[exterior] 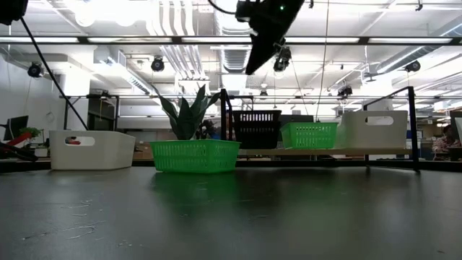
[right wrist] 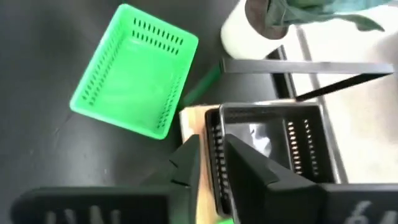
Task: Stack baskets on shelf by color
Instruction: Stack the left white bin on the white bin on the shelf
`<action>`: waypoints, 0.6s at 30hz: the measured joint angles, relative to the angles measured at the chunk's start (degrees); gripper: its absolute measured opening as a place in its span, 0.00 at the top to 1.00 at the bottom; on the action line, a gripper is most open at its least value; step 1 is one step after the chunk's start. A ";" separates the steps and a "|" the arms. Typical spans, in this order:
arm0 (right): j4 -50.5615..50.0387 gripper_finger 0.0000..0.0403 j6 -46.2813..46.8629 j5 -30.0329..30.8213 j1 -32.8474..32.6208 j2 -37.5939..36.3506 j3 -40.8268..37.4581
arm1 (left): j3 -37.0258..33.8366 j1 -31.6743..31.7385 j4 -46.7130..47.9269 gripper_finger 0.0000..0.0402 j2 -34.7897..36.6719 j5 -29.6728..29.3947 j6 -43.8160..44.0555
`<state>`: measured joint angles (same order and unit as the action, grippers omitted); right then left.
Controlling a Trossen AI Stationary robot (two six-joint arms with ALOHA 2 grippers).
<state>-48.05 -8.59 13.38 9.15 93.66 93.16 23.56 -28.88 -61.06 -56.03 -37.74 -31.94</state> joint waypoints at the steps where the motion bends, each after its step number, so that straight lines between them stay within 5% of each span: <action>1: 1.04 0.86 -0.21 0.99 -0.18 -0.04 -0.66 | 0.08 0.00 0.00 0.64 0.00 0.00 0.00; 6: 5.43 0.97 2.01 9.22 0.40 1.30 -4.52 | 0.07 -0.04 0.02 0.64 0.00 0.00 0.27; 13: 7.86 0.98 5.73 9.14 1.09 1.99 -7.55 | 0.06 -0.04 0.04 0.64 0.00 0.01 1.51; 18: 8.89 0.98 6.42 9.27 -4.06 -2.01 -8.61 | 0.01 0.00 1.43 0.64 -0.32 -0.76 2.98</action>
<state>-39.15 -2.16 22.65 5.09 91.66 84.54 23.57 -28.88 -59.62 -56.35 -38.49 -28.97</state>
